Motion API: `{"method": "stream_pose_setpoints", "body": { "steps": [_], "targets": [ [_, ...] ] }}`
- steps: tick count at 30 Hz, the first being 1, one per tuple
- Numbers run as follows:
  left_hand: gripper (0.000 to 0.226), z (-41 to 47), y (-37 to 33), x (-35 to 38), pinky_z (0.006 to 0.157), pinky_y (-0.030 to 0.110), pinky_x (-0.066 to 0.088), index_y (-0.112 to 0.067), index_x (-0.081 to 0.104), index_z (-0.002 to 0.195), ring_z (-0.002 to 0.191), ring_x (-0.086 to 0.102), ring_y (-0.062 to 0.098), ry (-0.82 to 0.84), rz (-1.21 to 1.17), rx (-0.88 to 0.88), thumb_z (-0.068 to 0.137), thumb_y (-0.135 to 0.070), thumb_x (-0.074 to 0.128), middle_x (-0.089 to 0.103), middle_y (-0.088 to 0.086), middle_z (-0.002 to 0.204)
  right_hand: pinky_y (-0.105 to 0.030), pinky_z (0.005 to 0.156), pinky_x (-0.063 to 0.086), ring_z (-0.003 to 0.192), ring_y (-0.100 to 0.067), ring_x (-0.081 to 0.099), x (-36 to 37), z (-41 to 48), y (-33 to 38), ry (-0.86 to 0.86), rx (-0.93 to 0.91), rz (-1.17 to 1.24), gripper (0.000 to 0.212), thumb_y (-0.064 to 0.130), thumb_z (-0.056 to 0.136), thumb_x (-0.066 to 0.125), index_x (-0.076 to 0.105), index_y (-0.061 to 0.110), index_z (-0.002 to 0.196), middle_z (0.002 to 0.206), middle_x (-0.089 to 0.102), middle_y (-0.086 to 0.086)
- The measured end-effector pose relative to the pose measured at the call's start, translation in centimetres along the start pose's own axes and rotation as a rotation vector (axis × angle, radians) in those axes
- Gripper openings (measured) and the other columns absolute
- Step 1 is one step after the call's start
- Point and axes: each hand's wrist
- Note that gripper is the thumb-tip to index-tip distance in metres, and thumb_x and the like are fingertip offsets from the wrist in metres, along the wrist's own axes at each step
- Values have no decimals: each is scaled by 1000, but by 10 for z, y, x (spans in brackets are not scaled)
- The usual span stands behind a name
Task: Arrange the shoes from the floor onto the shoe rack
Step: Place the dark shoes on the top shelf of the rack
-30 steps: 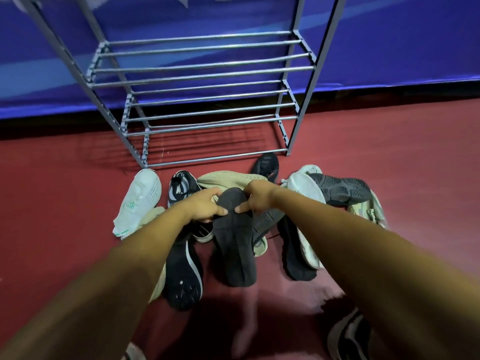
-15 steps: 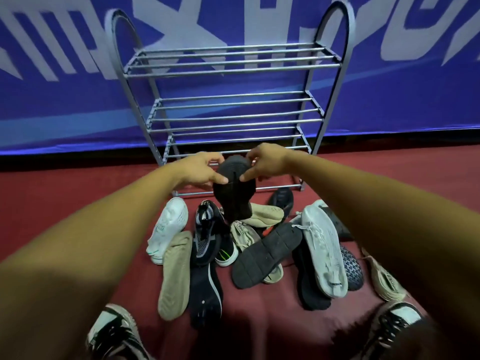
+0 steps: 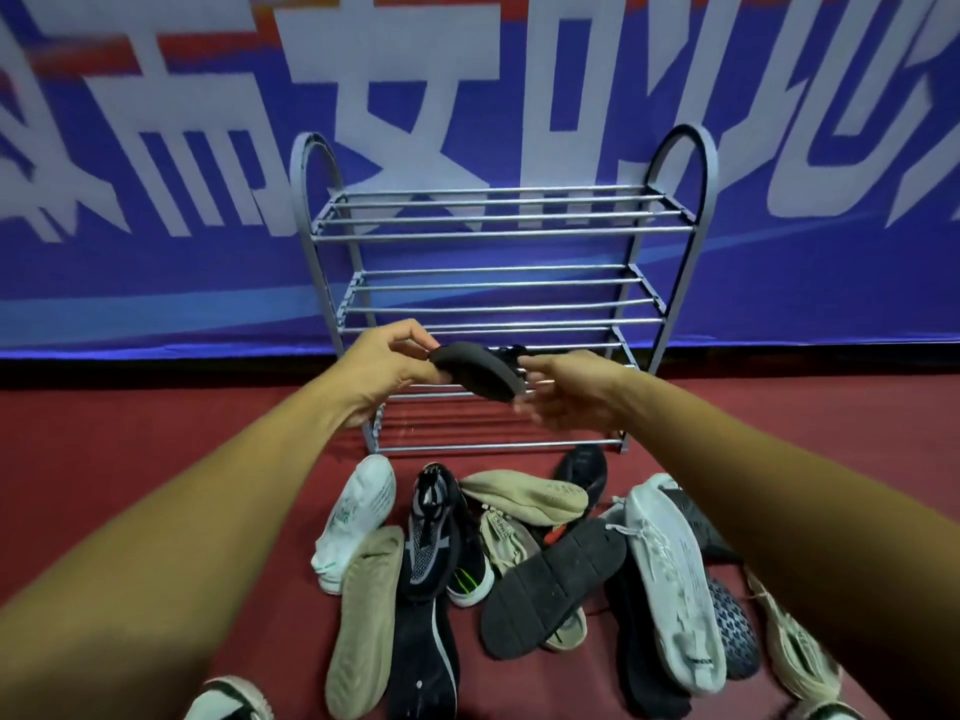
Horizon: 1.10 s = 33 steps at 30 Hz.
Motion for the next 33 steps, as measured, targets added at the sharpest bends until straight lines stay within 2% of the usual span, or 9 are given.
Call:
{"method": "stream_pose_setpoints", "body": {
  "steps": [3,6,9,14,18,21,24,27,33],
  "targets": [
    [33,0,-5,4,65,19,47,-11,61,78,65,61,12,16,-31,22,72,20,71,64,15,86,-22,46,45,46,-11,51,10,-4,3,-64,-39,71,22,29,94,68,65,8,99,64,55,-4],
    [31,1,-3,3,60,20,37,-9,69,75,64,54,17,17,-162,-24,75,21,60,66,11,78,-25,53,39,37,-7,42,8,-2,5,-111,-116,160,24,13,90,73,65,2,110,48,51,2],
    [11,3,-1,6,74,25,51,-3,67,86,61,64,12,-91,-287,-46,88,5,61,70,7,74,-24,52,33,39,-7,33,11,-6,11,-124,-184,229,23,5,90,71,60,0,110,43,44,5],
    [26,-2,-3,14,68,27,49,-15,72,106,66,68,10,33,-169,-300,88,-33,72,75,5,91,-17,37,40,30,-6,44,22,-16,23,-129,-305,291,10,-4,93,62,59,-7,102,66,53,-12],
    [13,3,-7,13,57,23,34,-20,74,95,50,51,5,39,-308,-269,86,-29,74,65,-3,76,-22,46,49,35,-11,54,29,-7,34,-172,-367,266,24,3,92,68,58,0,70,43,54,-3],
    [8,13,-14,4,52,21,35,-20,68,90,48,43,6,-34,-419,-228,84,-23,74,57,-1,73,-32,64,59,68,-27,70,37,1,44,-125,-442,341,19,9,91,71,70,-9,85,68,73,-13],
    [8,21,-22,-8,52,21,40,-17,68,94,54,48,8,-130,-471,-192,87,-20,69,63,0,69,-18,54,51,54,-8,67,47,5,52,4,-492,437,21,10,97,64,66,-10,98,61,71,-4],
    [12,25,-19,-25,54,21,44,-14,69,97,60,47,11,-194,-519,-173,86,-20,69,66,0,71,-19,63,54,75,-12,74,56,12,54,64,-538,456,22,14,97,65,68,-5,108,90,77,-10],
    [33,28,5,-45,69,25,53,-9,70,107,82,64,17,-122,-590,-152,77,-24,70,73,9,100,-26,68,51,78,-21,59,63,28,44,152,-455,276,25,27,90,72,57,15,107,95,63,-19]
  ]
}}
Point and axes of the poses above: each hand's wrist, its own z-axis towards the middle knuckle, its own x-axis out of the palm, y = z × x
